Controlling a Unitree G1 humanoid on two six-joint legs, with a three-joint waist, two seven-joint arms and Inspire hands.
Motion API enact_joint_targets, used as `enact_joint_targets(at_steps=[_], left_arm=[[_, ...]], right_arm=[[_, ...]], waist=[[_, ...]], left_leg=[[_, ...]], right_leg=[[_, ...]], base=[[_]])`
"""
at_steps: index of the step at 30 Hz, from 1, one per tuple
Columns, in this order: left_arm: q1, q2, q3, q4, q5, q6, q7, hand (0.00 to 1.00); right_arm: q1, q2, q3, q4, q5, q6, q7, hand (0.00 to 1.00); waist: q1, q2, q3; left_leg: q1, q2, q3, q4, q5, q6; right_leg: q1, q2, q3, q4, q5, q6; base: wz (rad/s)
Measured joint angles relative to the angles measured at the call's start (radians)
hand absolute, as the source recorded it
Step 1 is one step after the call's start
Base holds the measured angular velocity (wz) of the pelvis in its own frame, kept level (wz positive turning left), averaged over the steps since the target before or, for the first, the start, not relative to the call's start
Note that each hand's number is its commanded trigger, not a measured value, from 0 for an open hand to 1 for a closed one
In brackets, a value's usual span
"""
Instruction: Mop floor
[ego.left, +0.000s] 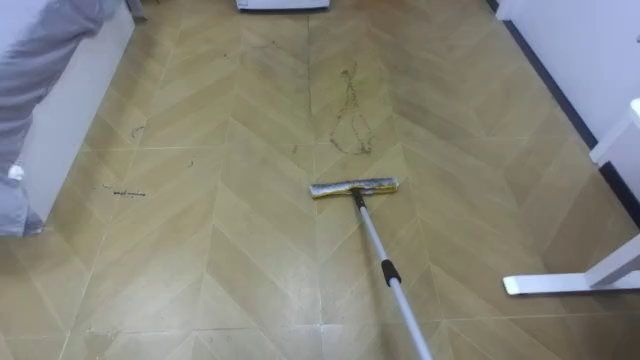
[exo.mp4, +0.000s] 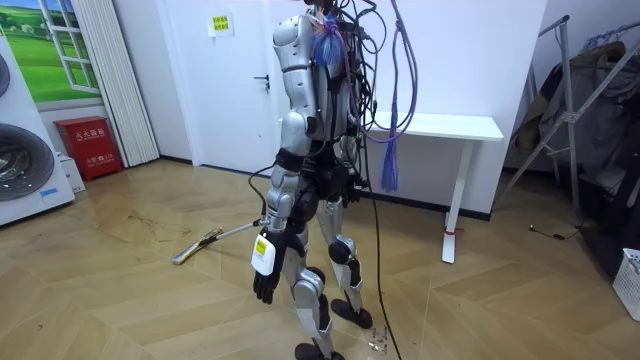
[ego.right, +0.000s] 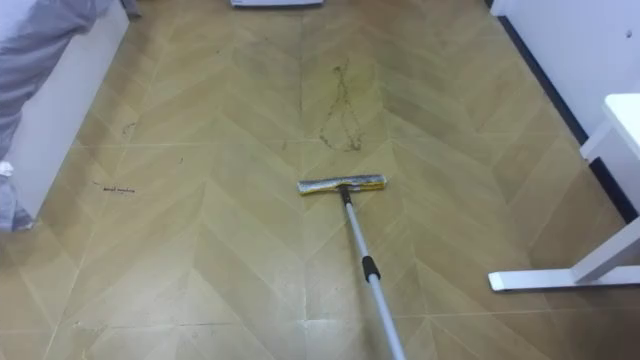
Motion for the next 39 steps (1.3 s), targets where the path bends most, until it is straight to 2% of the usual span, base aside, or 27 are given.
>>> enact_joint_targets(at_steps=[6,13,17,23,26,32,33,35,38,39], left_arm=[[-0.007,-0.002,-0.032,0.002,-0.009,-0.003,0.001,0.00],[-0.021,-0.005,-0.033,0.019,-0.010,-0.013,-0.001,0.00],[-0.043,-0.005,-0.033,0.019,-0.010,-0.013,-0.002,0.00],[-0.073,-0.004,-0.038,0.034,-0.010,-0.012,0.013,0.00],[-0.090,-0.004,-0.036,0.043,-0.009,-0.013,0.016,0.00],[-0.127,-0.005,-0.030,0.059,-0.009,-0.015,0.036,0.00],[-0.138,-0.005,-0.029,0.066,-0.009,-0.015,0.036,0.00],[-0.146,-0.005,-0.028,0.073,-0.010,-0.015,0.036,0.00],[-0.158,-0.005,-0.028,0.096,-0.012,-0.021,0.035,0.00],[-0.162,-0.005,-0.028,0.096,-0.012,-0.023,0.035,0.00]], right_arm=[[0.001,0.000,0.009,0.002,0.008,0.000,-0.003,1.00],[-0.016,0.000,0.011,0.029,0.025,0.001,-0.004,1.00],[-0.024,-0.005,0.011,0.033,0.043,0.002,-0.017,1.00],[-0.036,-0.004,0.046,0.052,0.078,0.001,-0.048,1.00],[-0.052,-0.005,0.048,0.067,0.091,0.002,-0.061,1.00],[-0.102,-0.005,0.032,0.112,0.120,0.002,-0.083,1.00],[-0.106,-0.004,0.024,0.112,0.125,0.000,-0.089,1.00],[-0.109,-0.004,0.019,0.111,0.135,0.000,-0.091,1.00],[-0.110,-0.004,0.020,0.112,0.178,-0.003,-0.099,1.00],[-0.111,-0.006,0.020,0.112,0.197,-0.009,-0.103,1.00]], waist=[[0.000,0.002,0.0000],[0.000,0.004,-0.0003],[0.000,0.010,-0.0051],[0.001,0.015,-0.0063],[0.000,0.019,-0.0096],[-0.002,0.022,-0.0048],[-0.002,0.031,-0.0048],[0.000,0.034,-0.0021],[0.003,0.038,0.0033],[0.017,0.037,0.0045]], left_leg=[[0.000,0.000,0.000,0.000,0.000,0.000],[-0.013,0.000,0.001,0.002,0.000,0.000],[-0.042,0.000,0.000,0.004,0.000,0.000],[-0.072,-0.001,-0.002,0.003,0.000,0.000],[-0.116,0.000,-0.011,0.010,0.000,0.001],[-0.222,-0.001,-0.034,0.047,0.001,0.001],[-0.250,0.000,-0.043,0.066,0.001,0.001],[-0.290,0.001,-0.060,0.094,0.001,0.001],[-0.371,-0.006,-0.062,0.169,0.000,0.002],[-0.414,-0.011,-0.062,0.206,-0.002,0.006]], right_leg=[[0.000,0.000,0.000,0.000,0.000,0.000],[-0.007,0.000,0.001,0.000,0.000,0.000],[-0.038,0.000,0.000,0.004,0.000,0.001],[-0.071,0.000,-0.005,0.006,0.001,0.001],[-0.115,-0.001,-0.015,0.021,0.002,0.001],[-0.216,-0.004,-0.036,0.060,0.002,0.000],[-0.247,-0.005,-0.038,0.090,0.002,0.000],[-0.294,-0.008,-0.040,0.140,0.001,0.000],[-0.371,-0.023,-0.041,0.219,-0.009,0.001],[-0.421,-0.034,-0.037,0.283,-0.017,0.004]], base=[[0.00],[0.00],[0.00],[0.00],[0.07],[0.10],[0.13],[0.14],[0.12],[0.00]])
